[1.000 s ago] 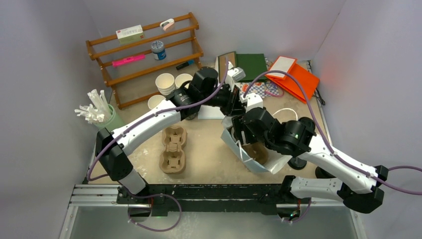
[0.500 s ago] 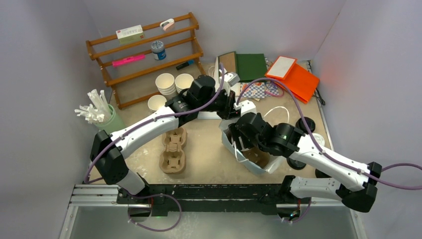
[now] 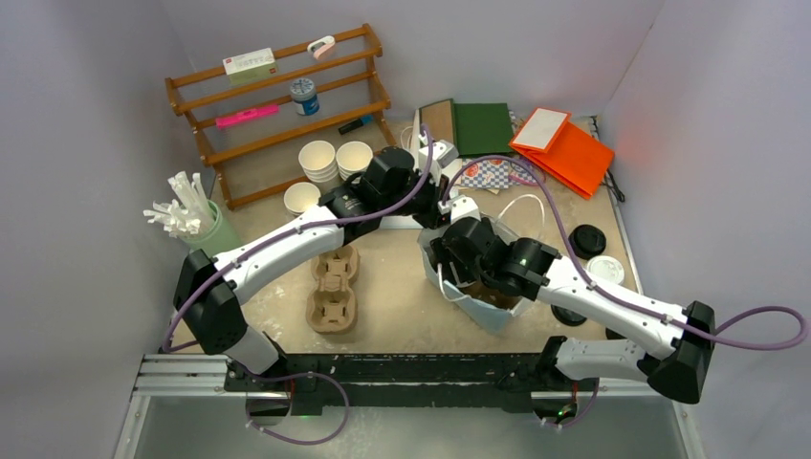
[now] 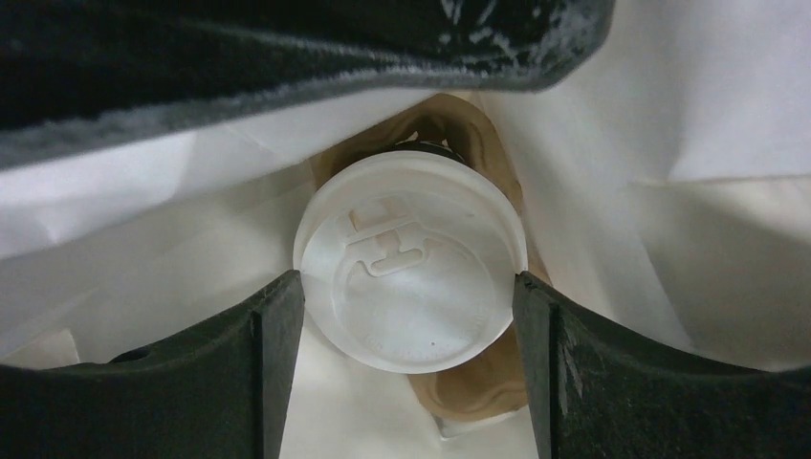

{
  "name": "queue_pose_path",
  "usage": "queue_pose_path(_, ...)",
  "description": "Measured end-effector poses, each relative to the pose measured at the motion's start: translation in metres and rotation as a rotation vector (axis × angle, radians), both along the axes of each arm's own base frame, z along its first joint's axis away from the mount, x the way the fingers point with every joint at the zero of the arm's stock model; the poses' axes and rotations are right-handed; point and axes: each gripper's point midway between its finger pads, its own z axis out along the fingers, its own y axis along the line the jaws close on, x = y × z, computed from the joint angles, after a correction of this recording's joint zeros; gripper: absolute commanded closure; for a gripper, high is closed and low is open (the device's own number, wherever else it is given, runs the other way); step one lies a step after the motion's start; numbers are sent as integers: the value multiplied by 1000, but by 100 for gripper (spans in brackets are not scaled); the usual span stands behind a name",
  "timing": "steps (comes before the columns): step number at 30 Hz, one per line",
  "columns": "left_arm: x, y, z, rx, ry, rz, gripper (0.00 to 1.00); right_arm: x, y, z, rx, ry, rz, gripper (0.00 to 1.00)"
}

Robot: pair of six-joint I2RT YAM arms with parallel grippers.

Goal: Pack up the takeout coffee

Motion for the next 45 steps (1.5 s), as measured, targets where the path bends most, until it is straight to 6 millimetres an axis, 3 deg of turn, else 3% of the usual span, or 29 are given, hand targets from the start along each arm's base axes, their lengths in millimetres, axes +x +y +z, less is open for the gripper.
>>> queue_pose_path(11,7,7,-12,53,-4,30,100,12,2,-13,19,19,18,79)
queue_pose_path(18,23,10,-15,110,-7,99,100,24,-3,-27,42,98,3,79)
queue_pose_path(35,45,35,-22,234,-38,253,99,42,11,-43,60,160,61,81)
queue_pose_path(41,53,46,-21,275,-53,305,81,50,16,-45,62,158,74,81)
queue_pose_path(45,58,51,-3,290,-91,324,70,51,17,-44,74,159,72,82)
